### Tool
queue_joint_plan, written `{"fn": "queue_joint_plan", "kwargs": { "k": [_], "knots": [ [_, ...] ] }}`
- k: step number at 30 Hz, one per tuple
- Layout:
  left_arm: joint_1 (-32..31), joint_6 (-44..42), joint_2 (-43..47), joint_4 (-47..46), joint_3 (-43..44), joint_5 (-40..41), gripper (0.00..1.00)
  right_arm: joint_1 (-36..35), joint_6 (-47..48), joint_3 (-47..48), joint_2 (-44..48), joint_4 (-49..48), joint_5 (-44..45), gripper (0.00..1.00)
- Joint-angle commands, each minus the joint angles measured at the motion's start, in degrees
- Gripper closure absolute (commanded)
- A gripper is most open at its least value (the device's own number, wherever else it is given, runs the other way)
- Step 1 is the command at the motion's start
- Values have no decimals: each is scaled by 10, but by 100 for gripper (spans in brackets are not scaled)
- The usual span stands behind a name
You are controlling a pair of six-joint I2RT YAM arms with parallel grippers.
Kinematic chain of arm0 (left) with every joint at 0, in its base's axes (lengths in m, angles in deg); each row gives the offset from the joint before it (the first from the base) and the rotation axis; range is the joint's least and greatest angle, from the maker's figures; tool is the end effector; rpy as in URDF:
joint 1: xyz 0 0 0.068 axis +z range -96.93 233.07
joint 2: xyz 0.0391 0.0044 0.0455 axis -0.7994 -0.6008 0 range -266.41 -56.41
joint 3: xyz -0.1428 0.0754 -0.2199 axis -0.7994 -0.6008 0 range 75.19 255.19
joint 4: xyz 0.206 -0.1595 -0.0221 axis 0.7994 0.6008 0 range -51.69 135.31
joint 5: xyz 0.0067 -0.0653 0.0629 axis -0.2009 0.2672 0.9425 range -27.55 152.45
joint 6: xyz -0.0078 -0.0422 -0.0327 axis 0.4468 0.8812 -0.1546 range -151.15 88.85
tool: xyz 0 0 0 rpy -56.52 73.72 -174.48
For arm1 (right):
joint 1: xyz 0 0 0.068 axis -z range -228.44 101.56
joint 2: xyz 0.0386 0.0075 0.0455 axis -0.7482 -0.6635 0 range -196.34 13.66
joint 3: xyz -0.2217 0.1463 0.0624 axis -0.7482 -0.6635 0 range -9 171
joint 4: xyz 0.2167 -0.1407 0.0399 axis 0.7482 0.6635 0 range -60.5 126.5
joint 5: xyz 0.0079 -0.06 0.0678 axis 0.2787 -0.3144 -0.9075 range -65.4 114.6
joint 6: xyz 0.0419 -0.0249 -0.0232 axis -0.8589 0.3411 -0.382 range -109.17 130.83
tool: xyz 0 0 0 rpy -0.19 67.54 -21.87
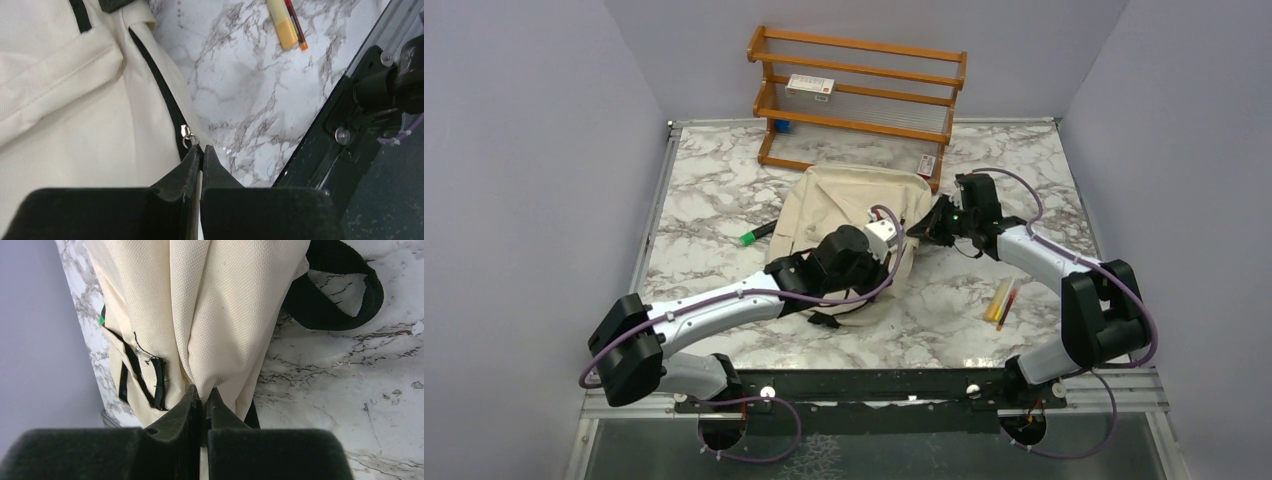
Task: Pack the student bag
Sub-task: Zip the student bag at the center of the board.
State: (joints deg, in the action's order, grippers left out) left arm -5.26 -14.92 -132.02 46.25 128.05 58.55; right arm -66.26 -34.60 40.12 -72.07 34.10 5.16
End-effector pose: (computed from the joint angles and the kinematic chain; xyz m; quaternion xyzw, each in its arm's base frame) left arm 0.1542 -0.2547 0.2738 0.3277 0.8045 -0.3230 0.3756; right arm 0.2950 0.1073 0.2079 0.1464 0.8884 0.3444 0.2660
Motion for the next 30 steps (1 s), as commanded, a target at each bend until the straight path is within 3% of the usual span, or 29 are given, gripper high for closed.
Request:
{"fn": "queue_joint_plan", "kwargs": {
  "k": [1,18,19,22,27,30],
  "knots": [
    [-10,0,52,50,-42,-36,100,20,19,27,-13,-23,12,100],
    [-10,38,163,134,-104,35,100,42,55,35,-27,-17,-48,99],
    [-10,39,159,128,-99,33,96,42,58,35,-27,-17,-61,99],
    [-10,34,150,120,-92,30,70,42,58,25,-23,-25,-79,99],
    [-10,21,170,119,-99,50,49,42,58,12,-15,-22,-85,99],
    [-10,3,168,116,-105,71,28,42,58,8,-11,-21,-86,99]
  ]
}}
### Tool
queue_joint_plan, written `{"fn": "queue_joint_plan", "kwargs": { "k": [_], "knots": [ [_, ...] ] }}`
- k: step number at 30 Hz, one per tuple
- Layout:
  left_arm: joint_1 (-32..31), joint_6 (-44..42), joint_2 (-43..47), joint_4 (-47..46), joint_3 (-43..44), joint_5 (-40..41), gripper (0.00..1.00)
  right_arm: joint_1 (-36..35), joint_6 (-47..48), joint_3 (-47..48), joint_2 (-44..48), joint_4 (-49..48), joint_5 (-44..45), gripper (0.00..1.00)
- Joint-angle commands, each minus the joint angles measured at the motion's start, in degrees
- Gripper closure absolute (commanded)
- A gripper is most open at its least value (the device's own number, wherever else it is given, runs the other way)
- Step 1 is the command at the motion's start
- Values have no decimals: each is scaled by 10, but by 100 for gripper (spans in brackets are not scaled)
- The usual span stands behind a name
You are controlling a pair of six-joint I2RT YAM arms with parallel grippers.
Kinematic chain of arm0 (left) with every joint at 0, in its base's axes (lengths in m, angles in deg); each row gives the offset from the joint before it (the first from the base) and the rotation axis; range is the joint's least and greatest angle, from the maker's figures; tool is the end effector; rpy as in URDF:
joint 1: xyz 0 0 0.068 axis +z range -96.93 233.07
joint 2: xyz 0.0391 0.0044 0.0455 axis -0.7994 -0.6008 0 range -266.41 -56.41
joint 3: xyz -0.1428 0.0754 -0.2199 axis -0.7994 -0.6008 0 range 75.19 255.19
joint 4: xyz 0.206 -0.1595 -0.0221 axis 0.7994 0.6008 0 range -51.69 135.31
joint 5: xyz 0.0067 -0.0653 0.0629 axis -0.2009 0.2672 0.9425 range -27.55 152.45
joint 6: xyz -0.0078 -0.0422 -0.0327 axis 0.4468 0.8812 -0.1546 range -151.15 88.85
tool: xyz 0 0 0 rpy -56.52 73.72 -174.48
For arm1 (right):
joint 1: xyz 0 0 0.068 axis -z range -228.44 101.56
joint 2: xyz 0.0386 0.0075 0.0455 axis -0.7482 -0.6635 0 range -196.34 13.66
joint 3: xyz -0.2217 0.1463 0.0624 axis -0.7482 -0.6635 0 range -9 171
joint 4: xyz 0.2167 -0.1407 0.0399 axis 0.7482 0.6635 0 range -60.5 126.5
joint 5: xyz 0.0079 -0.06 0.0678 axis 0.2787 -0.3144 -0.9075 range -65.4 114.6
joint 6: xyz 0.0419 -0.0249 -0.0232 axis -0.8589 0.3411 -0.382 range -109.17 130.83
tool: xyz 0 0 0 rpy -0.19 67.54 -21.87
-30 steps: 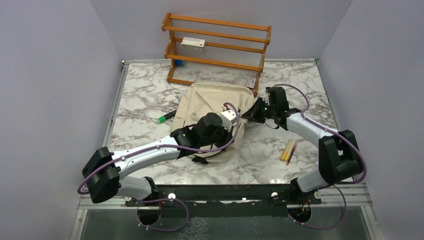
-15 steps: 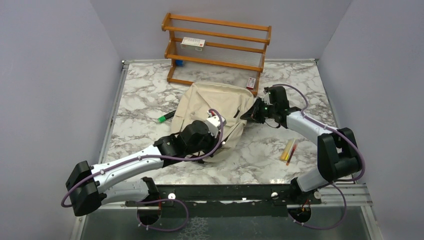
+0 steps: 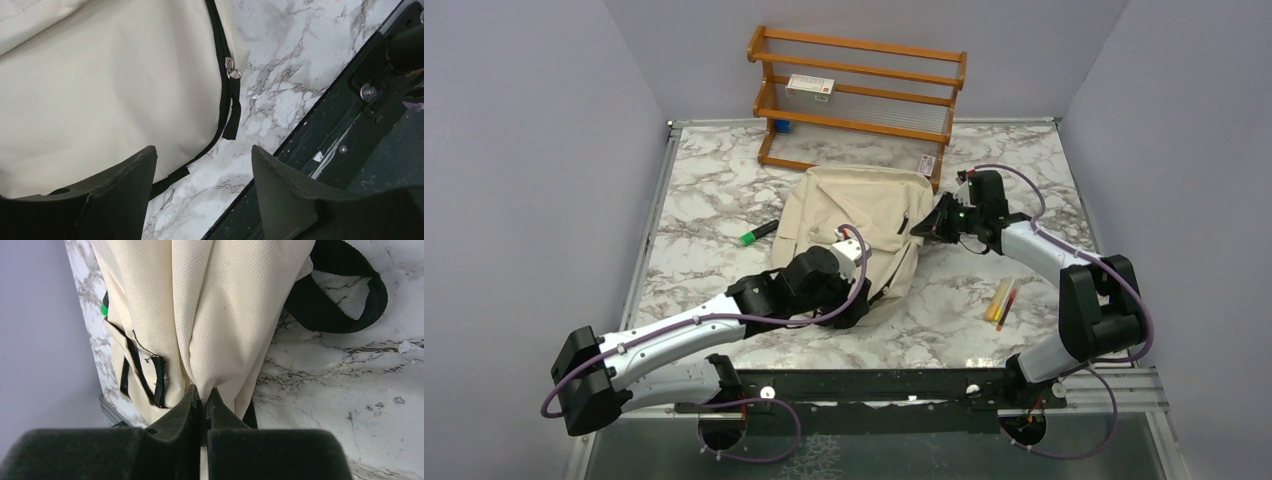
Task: Pack the student bag
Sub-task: Zip the student bag at the center of the board.
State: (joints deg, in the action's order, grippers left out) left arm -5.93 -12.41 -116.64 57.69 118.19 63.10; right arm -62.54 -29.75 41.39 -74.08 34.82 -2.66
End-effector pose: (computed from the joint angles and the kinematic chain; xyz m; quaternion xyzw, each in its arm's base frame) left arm 0.1181 -0.1958 0.2620 0.3051 0.8397 -0.2780 0.3530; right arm 0.3048 0.0934 0.2047 0.1117 0.8881 0.3709 0.2474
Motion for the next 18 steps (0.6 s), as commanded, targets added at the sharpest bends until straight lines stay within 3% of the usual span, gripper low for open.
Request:
{"fn": "queue_joint_plan", "kwargs": {
  "k": [1,5,12,14,18],
  "knots": [
    [-3,-30,6,-1,-5,24,23,5,10,-4,10,-27,-9,99],
    [-12,-57,-43,-13,7,22,14,5,11,-7,14,-25,-13,98],
    [-44,-102,-97,-14,10,103,12,5,13,-6,17,-18,-20,97],
    [-48,-117,-105,-12,9,141,16,5,12,-7,19,-19,-21,97],
    [-48,-123,-112,8,28,192,41,5,20,-2,24,-9,-16,97]
  ]
}}
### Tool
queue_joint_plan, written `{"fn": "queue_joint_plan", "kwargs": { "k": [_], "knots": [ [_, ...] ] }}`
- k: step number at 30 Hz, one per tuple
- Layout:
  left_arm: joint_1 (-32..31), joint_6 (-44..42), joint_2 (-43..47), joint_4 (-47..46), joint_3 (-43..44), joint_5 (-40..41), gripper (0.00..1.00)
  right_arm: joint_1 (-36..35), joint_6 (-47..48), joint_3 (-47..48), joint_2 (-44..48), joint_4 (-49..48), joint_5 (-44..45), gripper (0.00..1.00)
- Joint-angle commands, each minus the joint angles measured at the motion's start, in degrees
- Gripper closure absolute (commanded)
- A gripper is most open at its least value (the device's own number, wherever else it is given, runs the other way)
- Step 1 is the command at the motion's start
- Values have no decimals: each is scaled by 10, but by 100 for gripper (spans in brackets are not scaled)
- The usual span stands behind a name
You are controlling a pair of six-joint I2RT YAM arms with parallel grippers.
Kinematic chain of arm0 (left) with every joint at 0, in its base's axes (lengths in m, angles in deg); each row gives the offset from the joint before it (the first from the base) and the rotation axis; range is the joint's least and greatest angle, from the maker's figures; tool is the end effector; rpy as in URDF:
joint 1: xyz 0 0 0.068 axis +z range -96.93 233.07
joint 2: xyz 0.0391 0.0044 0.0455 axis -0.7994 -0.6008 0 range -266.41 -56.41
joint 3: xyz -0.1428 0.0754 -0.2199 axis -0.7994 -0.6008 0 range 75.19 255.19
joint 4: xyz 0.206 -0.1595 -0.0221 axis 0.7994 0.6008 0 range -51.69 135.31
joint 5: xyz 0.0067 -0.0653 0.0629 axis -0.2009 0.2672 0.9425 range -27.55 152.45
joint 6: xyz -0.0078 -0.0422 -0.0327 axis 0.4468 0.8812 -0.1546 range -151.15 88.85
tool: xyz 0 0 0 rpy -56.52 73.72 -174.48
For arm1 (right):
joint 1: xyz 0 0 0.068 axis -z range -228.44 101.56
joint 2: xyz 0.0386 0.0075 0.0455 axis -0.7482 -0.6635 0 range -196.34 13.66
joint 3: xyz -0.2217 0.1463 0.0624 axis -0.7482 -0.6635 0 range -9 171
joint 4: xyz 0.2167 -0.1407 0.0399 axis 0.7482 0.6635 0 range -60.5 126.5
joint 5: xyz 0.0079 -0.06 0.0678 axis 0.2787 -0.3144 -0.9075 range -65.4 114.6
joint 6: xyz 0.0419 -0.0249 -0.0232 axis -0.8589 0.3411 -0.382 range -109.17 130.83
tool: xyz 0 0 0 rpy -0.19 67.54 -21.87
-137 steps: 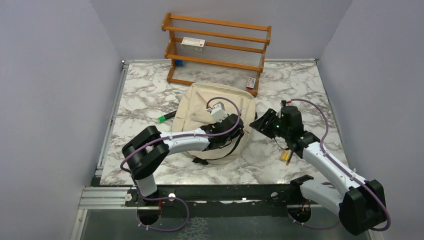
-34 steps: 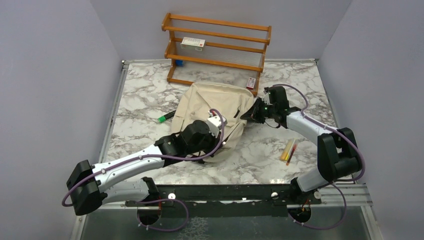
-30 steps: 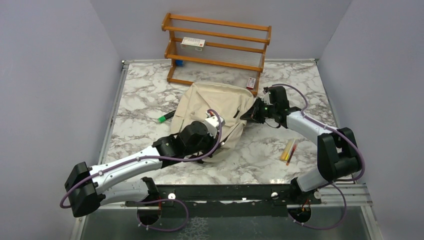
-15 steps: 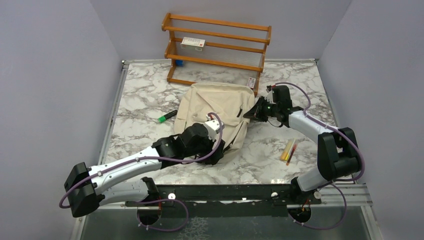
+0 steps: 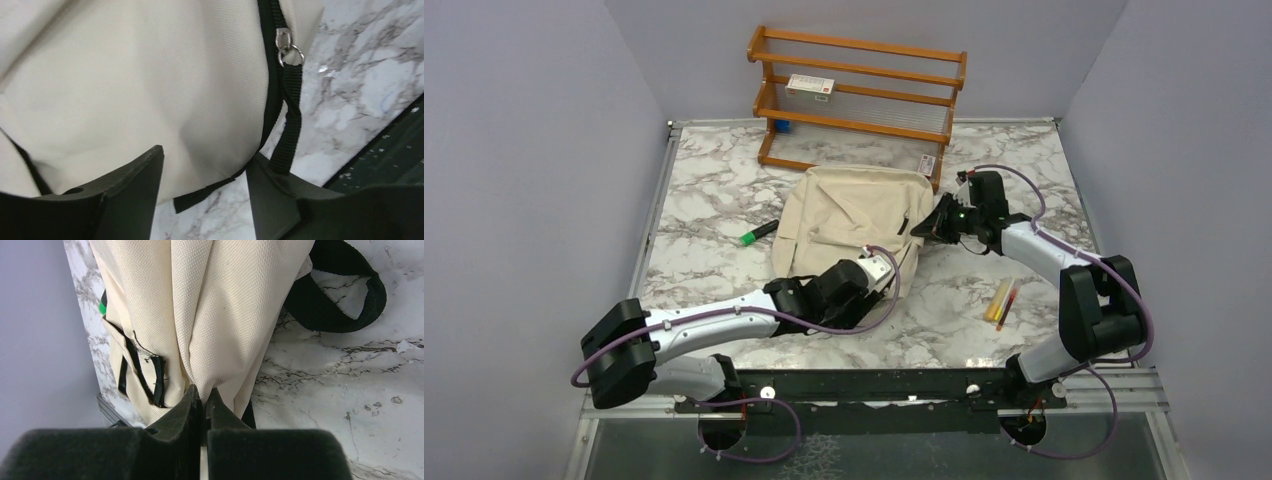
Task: Pack the student bag
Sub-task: Zip the student bag at the center of the board.
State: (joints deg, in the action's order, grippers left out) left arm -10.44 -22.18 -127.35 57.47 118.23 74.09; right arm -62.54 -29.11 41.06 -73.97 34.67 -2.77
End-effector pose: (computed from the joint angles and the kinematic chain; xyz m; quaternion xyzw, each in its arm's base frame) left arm 0.1191 -0.2228 0.2216 0.3913 0.8399 -0.1392 0.3495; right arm 0.3038 0.0932 0.2038 0.1065 0.8888 0.3700 0.2485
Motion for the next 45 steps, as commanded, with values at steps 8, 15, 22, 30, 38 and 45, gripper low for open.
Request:
{"fn": "queue_joint_plan", "kwargs": {
  "k": [8,15,22,30,38,45],
  "knots": [
    [-3,-25,26,61,55,104,89,5,21,0,32,4,1,95],
    [-3,-65,38,83,97,160,96,5,34,-13,57,18,21,93],
    [-2,-156,-17,41,98,172,98,5,55,-18,89,35,-5,87],
    [16,-189,-67,-49,50,156,100,5,54,-16,155,48,-26,85],
    [18,-189,-114,-91,43,54,84,5,58,-7,175,65,-35,84],
    [9,-130,-113,-88,30,-33,68,5,50,-15,164,62,-31,84]
  ]
}}
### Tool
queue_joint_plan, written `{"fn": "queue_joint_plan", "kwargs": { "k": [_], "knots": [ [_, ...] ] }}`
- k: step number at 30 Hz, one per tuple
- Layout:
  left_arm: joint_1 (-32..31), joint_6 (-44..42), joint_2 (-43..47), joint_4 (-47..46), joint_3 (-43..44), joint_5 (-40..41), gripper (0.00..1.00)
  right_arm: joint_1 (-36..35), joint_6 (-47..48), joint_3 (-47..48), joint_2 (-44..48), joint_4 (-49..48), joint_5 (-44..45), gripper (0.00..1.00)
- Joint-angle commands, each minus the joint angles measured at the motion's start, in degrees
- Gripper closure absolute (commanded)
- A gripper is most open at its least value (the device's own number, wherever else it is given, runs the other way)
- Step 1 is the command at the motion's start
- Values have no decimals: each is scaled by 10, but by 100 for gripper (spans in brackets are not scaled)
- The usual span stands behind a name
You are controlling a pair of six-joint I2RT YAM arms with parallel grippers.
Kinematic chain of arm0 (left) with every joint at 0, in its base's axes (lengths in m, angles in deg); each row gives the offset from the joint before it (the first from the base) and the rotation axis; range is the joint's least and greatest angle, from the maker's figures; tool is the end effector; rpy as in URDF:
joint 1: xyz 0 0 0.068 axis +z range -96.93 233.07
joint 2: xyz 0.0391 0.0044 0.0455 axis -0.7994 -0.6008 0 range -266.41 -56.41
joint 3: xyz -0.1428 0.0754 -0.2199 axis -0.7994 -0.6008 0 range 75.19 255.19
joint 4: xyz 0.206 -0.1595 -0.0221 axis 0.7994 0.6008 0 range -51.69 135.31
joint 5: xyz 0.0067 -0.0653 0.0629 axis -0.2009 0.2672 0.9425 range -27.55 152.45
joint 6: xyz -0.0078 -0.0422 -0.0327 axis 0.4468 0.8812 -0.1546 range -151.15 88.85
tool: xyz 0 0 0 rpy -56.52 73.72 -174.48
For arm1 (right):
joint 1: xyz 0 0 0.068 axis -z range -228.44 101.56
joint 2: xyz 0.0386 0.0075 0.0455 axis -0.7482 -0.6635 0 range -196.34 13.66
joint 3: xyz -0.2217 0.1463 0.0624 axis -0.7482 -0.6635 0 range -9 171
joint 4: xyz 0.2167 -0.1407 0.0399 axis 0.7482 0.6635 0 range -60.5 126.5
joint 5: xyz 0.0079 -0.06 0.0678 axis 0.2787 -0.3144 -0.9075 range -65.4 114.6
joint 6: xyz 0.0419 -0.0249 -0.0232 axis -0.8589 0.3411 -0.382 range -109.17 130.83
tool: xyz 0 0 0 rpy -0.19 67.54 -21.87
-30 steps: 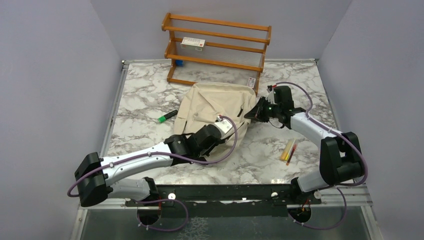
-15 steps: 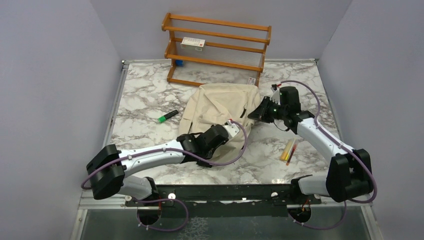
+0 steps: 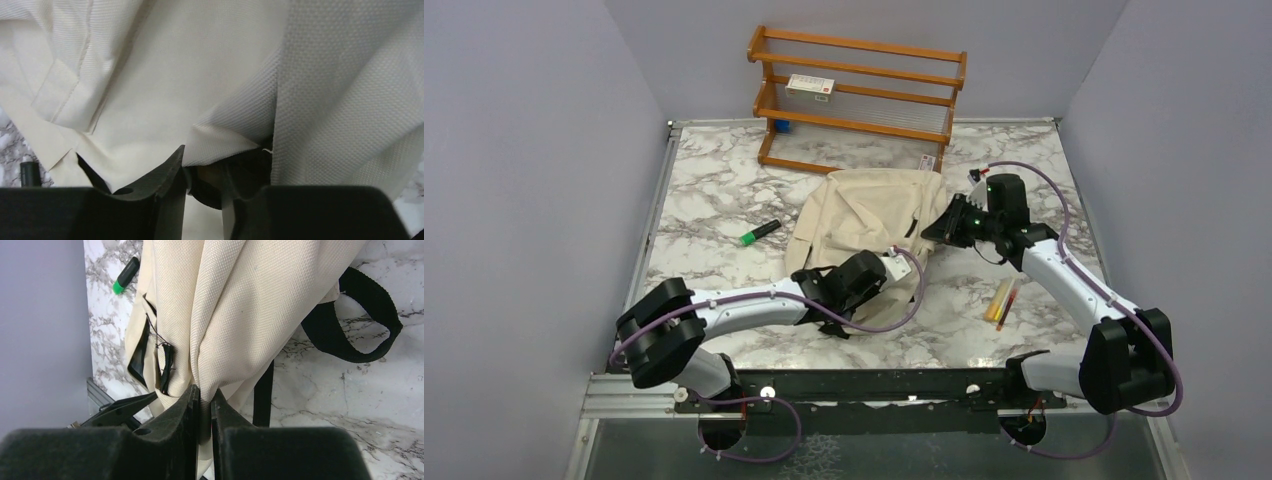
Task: Pack the student bag
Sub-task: Zip the student bag at the center of the board.
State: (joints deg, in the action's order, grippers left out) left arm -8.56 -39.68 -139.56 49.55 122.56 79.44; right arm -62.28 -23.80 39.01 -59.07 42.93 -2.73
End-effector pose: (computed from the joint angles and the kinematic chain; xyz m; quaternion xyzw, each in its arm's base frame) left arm 0.1498 -0.2555 0.2019 0.4847 0.7842 -0.0390 0.3856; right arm 0.2605 0.0810 0.2524 0.0560 0.8782 0.3681 0.3002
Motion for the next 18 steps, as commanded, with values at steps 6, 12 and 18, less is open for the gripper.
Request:
{"fn": "queue_joint_plan", "kwargs": {
  "k": [6,12,18],
  "knots": [
    [-33,90,49,5,-36,-125,56,2,-4,12,-14,-27,-35,84],
    [-52,165,89,11,-46,-145,33,3,-3,17,-49,-40,-49,83],
    [-53,228,149,2,-72,-58,22,3,16,18,-58,-31,-41,83]
  ]
}}
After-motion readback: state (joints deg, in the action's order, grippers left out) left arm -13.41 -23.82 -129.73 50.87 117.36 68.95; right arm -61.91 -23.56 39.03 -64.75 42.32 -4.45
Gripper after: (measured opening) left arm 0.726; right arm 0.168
